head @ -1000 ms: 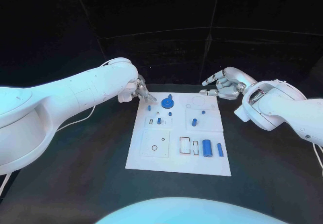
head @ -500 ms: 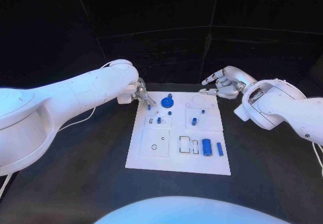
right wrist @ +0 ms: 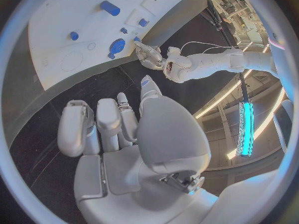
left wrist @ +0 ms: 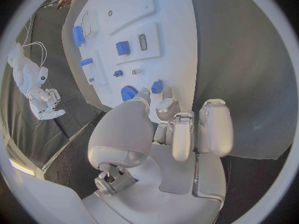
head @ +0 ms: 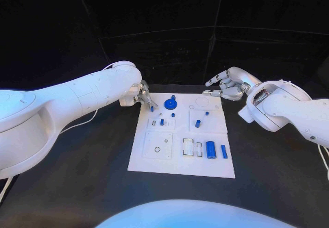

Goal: Assemble the parts on the task board

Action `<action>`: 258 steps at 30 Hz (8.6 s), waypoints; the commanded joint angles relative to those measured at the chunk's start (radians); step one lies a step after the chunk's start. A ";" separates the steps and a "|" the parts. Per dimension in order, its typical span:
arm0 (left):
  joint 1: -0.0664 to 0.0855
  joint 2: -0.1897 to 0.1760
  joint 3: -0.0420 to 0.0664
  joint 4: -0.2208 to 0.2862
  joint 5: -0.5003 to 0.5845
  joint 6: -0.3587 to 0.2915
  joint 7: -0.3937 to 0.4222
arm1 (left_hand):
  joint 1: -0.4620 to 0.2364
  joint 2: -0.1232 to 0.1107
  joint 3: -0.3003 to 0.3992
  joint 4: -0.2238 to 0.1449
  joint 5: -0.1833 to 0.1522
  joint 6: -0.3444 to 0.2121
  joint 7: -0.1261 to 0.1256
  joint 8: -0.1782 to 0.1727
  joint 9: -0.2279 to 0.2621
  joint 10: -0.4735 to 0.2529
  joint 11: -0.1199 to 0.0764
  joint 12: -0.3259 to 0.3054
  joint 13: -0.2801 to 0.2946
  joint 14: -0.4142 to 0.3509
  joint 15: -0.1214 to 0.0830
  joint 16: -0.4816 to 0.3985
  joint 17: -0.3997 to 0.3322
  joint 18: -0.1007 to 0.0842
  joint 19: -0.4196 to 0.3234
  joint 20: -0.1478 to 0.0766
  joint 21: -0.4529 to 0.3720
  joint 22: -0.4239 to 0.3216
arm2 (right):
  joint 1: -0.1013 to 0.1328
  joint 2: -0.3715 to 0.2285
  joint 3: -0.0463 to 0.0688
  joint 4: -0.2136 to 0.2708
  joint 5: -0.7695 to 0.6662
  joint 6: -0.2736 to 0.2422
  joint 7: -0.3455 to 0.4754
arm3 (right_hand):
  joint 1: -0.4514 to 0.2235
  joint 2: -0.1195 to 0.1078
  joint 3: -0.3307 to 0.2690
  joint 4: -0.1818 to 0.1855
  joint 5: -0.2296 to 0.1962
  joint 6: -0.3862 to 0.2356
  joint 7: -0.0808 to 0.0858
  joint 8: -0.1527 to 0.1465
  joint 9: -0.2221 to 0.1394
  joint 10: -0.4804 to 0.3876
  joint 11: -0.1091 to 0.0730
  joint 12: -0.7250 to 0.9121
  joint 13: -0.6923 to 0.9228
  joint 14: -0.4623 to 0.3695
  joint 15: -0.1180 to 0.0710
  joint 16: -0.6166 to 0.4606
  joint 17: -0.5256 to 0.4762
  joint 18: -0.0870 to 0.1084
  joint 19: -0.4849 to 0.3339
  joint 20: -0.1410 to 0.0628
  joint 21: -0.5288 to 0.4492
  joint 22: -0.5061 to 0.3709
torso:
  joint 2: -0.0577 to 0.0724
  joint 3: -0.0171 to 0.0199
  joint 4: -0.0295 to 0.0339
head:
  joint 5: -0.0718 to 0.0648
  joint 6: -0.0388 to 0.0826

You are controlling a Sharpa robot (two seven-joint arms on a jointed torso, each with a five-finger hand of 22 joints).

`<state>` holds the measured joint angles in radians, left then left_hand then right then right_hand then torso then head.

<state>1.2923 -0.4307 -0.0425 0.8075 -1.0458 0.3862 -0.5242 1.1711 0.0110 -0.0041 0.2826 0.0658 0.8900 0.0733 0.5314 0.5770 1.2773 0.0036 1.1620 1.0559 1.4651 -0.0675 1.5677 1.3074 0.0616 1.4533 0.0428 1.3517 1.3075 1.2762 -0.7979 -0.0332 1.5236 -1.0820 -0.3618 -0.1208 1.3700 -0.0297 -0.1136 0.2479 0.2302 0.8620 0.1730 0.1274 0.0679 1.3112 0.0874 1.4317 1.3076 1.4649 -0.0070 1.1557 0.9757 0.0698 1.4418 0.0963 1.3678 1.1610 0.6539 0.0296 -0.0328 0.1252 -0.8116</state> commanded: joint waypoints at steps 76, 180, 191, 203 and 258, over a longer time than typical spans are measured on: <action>-0.047 -0.287 -0.001 0.491 0.043 -0.285 0.057 | 0.248 0.066 0.201 -0.176 -0.001 0.034 -0.029 0.037 0.007 0.037 -0.030 0.002 -0.003 0.106 -0.014 0.003 0.263 -0.003 0.014 -0.014 0.008 0.043 | 0.002 -0.005 0.001 -0.003 -0.002 0.013 0.005 | 0.005 0.011 -0.014 0.004 0.014 0.006 0.000 0.008 0.001 -0.007 -0.002 -0.003 0.007 0.016 0.002 0.004 -0.001 0.008 -0.005 0.001 -0.007 -0.002 | -0.004 0.0013 0.0097 | 0.006 -0.019; -0.065 -0.251 -0.005 0.432 0.018 -0.149 0.044 | 0.222 0.054 0.306 -0.190 -0.001 -0.004 -0.008 0.000 -0.009 0.005 -0.013 -0.054 -0.065 0.106 -0.002 0.003 0.263 0.000 0.008 -0.005 -0.006 0.034 | 0.001 0.006 0.000 -0.017 -0.002 0.025 0.007 | 0.006 0.015 -0.019 0.008 0.015 0.007 0.000 0.010 0.002 -0.006 -0.002 -0.002 0.007 0.016 0.002 0.004 -0.001 0.009 -0.006 0.001 -0.008 -0.004 | -0.004 0.0022 0.0092 | 0.004 -0.030; -0.065 -0.248 -0.005 0.432 0.020 -0.150 0.047 | 0.205 0.032 0.395 -0.210 -0.002 -0.008 -0.001 -0.008 -0.006 -0.005 -0.007 -0.064 -0.074 0.106 0.004 0.003 0.263 0.001 0.007 0.002 -0.010 0.034 | 0.001 0.008 0.000 -0.019 -0.002 0.026 0.008 | 0.006 0.015 -0.019 0.008 0.015 0.007 0.000 0.010 0.002 -0.006 -0.002 -0.002 0.007 0.016 0.002 0.004 -0.001 0.009 -0.006 0.001 -0.008 -0.004 | -0.004 0.0023 0.0089 | 0.004 -0.032; -0.065 -0.247 -0.004 0.445 0.033 -0.154 0.063 | 0.164 -0.031 0.520 -0.238 0.000 -0.009 -0.003 0.016 0.026 0.009 -0.009 -0.054 -0.068 0.106 0.003 0.003 0.263 0.001 0.009 0.001 -0.012 0.037 | 0.001 0.010 0.000 -0.021 0.000 0.028 0.009 | 0.006 0.015 -0.019 0.008 0.015 0.007 0.000 0.010 0.002 -0.006 -0.002 -0.002 0.007 0.016 0.002 0.004 -0.001 0.009 -0.006 0.001 -0.008 -0.004 | -0.005 0.0021 0.0094 | 0.002 -0.035; -0.061 -0.235 -0.004 0.435 0.014 -0.174 0.012 | 0.082 -0.101 0.575 -0.254 0.067 0.051 -0.042 0.090 0.087 0.063 -0.043 -0.013 -0.031 0.106 -0.024 0.003 0.263 -0.007 0.026 -0.023 0.016 0.071 | 0.001 0.013 0.000 -0.023 0.000 0.026 0.011 | 0.006 0.015 -0.019 0.008 0.015 0.007 0.000 0.010 0.002 -0.006 -0.002 -0.002 0.007 0.016 0.002 0.004 -0.001 0.009 -0.006 0.001 -0.008 -0.004 | -0.005 0.0015 0.0093 | 0.001 -0.041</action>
<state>1.2299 -0.6661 -0.0467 1.2415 -1.0220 0.2178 -0.5037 1.2484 -0.0916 0.4627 0.1280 0.1294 0.9329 0.0378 0.6180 0.6624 1.3313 -0.0393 1.1464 1.0248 1.4688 -0.0857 1.5677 1.3074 0.0615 1.4659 0.0301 1.3613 1.3075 1.2757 -0.7862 -0.0335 1.5001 -1.0815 -0.3380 -0.1186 1.3738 -0.0259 -0.1275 0.2564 0.2387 0.8620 0.1730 0.1317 0.0679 1.3112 0.0874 1.4317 1.3076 1.4649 -0.0070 1.1557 0.9757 0.0698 1.4418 0.0963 1.3628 1.1582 0.6493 0.0308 -0.0229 0.1270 -0.8527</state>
